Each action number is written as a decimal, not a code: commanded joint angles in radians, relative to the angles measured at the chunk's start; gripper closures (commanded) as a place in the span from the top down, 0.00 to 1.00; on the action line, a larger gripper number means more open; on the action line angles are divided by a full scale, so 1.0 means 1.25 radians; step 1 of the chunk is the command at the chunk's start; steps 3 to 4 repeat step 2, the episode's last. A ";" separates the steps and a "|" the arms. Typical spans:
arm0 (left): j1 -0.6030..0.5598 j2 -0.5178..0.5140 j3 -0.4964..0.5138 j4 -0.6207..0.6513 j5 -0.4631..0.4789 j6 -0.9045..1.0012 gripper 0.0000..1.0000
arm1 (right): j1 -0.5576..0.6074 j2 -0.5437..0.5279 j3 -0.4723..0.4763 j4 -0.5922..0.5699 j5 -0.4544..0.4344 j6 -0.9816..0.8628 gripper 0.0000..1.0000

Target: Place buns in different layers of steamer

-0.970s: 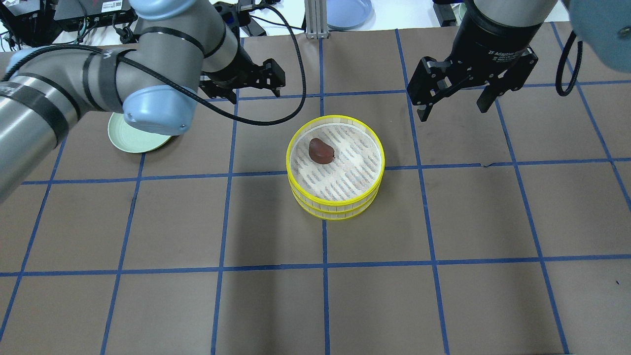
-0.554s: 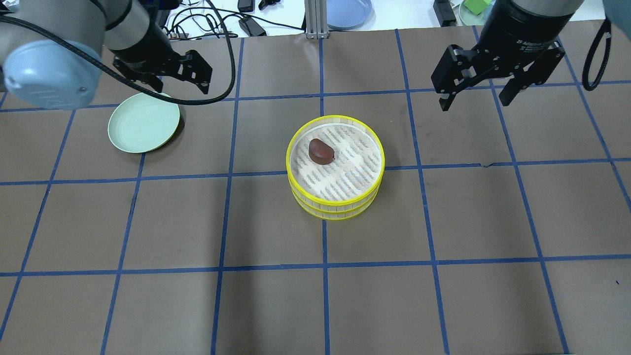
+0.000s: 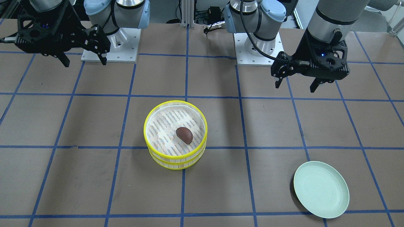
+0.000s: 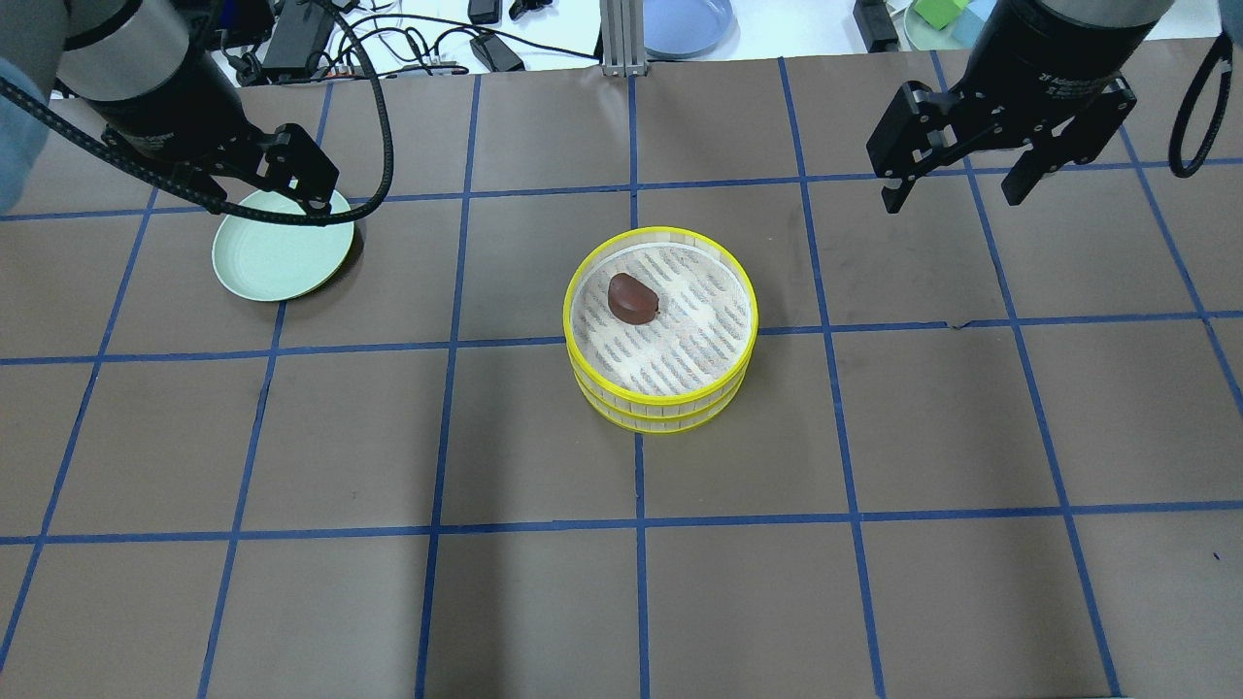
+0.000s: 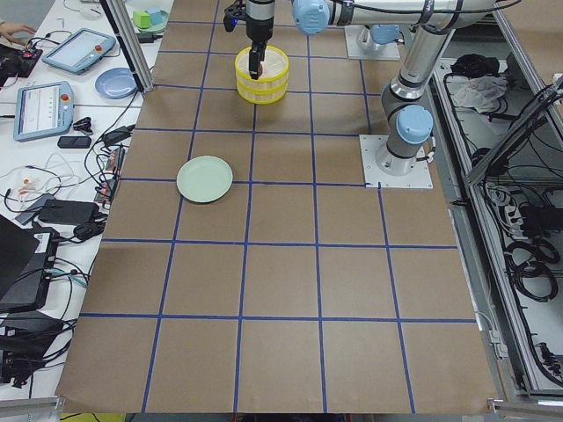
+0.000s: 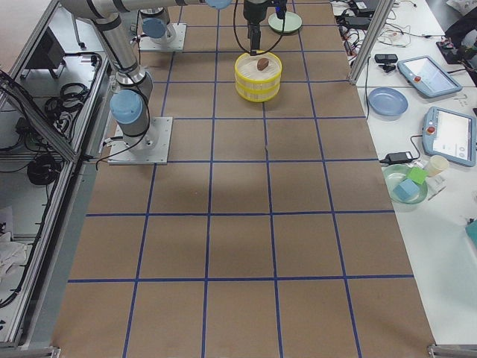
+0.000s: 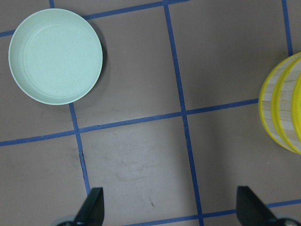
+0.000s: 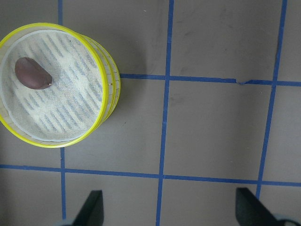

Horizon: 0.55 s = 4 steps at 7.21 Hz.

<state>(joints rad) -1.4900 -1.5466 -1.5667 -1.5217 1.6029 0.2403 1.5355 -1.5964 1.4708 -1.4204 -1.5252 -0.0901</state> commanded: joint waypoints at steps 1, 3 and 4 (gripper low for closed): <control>0.000 0.016 -0.002 -0.012 0.003 -0.001 1.00 | 0.000 0.000 0.000 0.000 -0.005 -0.004 1.00; -0.001 0.017 -0.002 -0.012 0.000 -0.001 1.00 | 0.000 0.000 0.000 0.000 -0.002 -0.003 1.00; -0.001 0.017 -0.002 -0.012 0.000 -0.001 1.00 | 0.000 0.000 0.000 0.000 -0.002 -0.003 1.00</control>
